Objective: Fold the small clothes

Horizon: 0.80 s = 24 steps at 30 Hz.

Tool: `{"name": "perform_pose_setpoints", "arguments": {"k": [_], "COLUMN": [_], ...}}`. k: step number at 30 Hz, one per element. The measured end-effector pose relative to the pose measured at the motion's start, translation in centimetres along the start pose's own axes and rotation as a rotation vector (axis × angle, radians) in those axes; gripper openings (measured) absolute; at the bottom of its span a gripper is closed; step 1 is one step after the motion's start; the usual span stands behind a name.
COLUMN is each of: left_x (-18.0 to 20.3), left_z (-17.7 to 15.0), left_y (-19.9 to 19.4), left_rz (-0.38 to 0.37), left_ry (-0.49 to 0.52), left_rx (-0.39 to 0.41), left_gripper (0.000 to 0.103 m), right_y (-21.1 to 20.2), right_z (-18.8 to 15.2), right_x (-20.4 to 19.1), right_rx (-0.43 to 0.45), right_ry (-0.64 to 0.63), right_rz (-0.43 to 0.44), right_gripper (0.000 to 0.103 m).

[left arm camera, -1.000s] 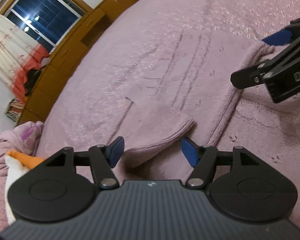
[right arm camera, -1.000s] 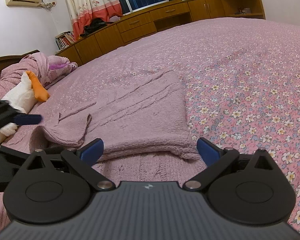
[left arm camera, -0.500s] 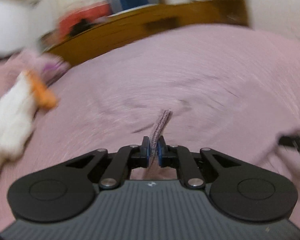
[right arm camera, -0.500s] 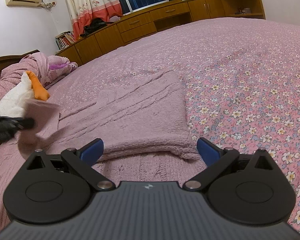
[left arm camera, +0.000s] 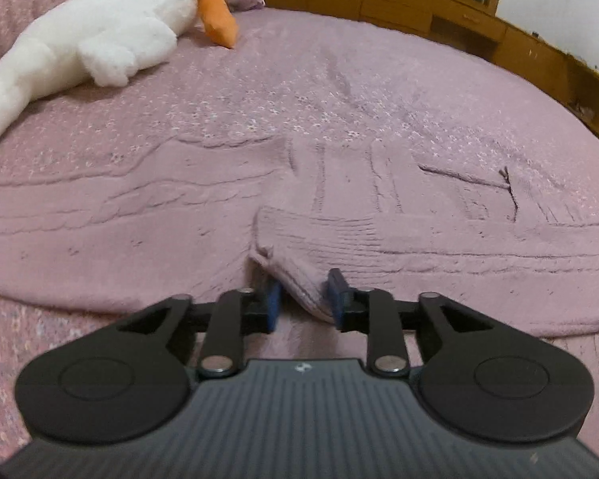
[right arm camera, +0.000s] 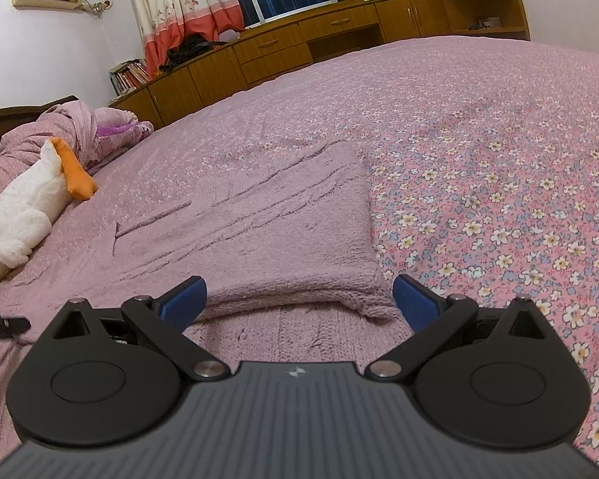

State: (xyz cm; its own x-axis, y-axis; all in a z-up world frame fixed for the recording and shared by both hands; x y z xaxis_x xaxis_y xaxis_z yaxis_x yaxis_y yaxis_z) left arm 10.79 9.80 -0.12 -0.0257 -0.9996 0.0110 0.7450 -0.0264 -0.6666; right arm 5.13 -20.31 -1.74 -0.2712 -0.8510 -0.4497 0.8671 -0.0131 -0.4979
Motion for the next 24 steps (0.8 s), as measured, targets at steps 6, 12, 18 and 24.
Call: {"name": "perform_pose_setpoints", "arguments": {"k": [6, 12, 18, 24], "left_x": [-0.9, -1.7, -2.4, -4.0], "left_z": [-0.3, -0.7, -1.0, -0.9], "left_y": [-1.2, -2.0, -3.5, -5.6], "left_rz": [0.044, 0.048, 0.063, 0.118], "left_ry": [0.012, -0.013, -0.006, 0.006], "left_rx": [-0.002, -0.013, -0.016, -0.004], "left_gripper": [0.045, 0.045, 0.045, 0.045], "right_y": [0.2, 0.3, 0.3, 0.5], "right_z": [0.0, 0.0, -0.3, -0.2], "right_x": [0.0, 0.0, -0.4, -0.7], "right_rx": [-0.001, -0.002, -0.002, -0.011], "right_ry": [-0.005, -0.009, -0.016, -0.037], "right_rz": [-0.004, -0.006, -0.013, -0.027], "right_gripper": [0.102, 0.103, 0.103, 0.103]}}
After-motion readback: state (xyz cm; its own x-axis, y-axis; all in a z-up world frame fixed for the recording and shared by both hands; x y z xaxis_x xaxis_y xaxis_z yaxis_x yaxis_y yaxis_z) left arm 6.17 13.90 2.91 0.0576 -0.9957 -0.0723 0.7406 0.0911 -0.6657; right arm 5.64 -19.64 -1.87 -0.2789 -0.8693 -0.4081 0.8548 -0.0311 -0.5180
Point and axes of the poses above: each gripper's, at about its wrist camera, not at the fingertips, and y roughly the way its jaws point, x to its right, z to its top, the point moved 2 cm from there along y, roughly the way its jaws point, and after that the axes turned 9 degrees about y, right-handed, at the moved point
